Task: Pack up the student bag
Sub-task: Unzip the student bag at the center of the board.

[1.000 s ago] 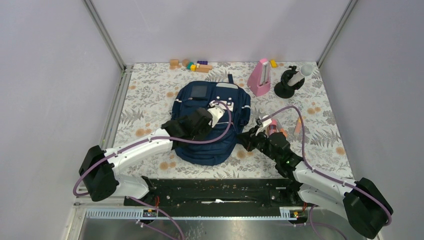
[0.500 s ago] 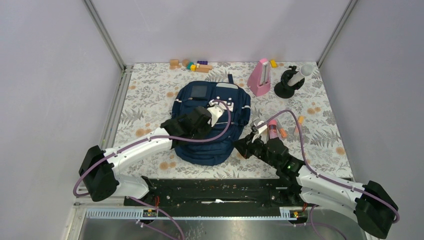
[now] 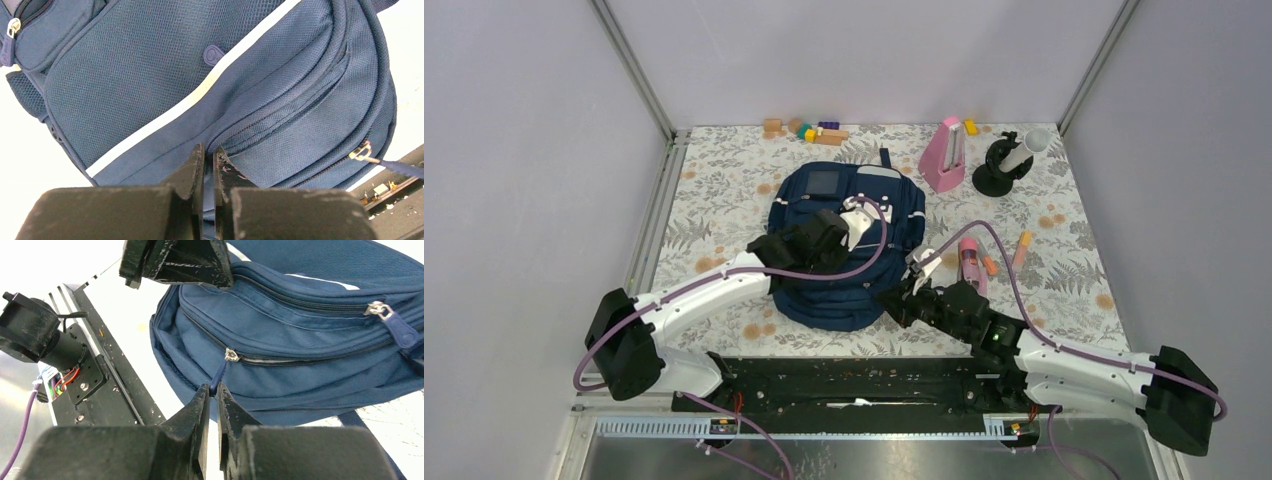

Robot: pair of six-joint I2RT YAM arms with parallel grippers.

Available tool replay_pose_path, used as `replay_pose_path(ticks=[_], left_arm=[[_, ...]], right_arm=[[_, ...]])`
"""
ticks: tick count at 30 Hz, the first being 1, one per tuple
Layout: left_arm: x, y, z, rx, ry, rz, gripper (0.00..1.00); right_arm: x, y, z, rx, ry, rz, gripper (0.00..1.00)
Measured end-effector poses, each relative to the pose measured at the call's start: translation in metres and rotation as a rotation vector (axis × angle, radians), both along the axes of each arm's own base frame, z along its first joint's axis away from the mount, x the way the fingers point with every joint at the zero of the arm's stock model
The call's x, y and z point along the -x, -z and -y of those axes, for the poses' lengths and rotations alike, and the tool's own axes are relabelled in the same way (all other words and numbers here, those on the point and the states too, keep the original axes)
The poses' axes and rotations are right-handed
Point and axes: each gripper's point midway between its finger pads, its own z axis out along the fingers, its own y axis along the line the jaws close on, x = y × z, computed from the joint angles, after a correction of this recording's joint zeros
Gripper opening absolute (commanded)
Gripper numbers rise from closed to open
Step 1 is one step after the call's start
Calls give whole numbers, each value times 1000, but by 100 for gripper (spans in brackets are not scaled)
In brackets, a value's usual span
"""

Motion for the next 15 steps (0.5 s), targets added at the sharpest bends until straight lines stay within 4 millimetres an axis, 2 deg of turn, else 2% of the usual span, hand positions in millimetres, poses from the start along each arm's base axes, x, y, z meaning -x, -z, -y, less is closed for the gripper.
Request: replay_pose_path(ticks=[8,15], left_arm=[[3,0,3,13,5,-31,0],[5,-8,11,53,21,-59,0]], right_arm=[[6,7,-23,45,-36,2,0],[5,8,-40,47,-33,17,0]])
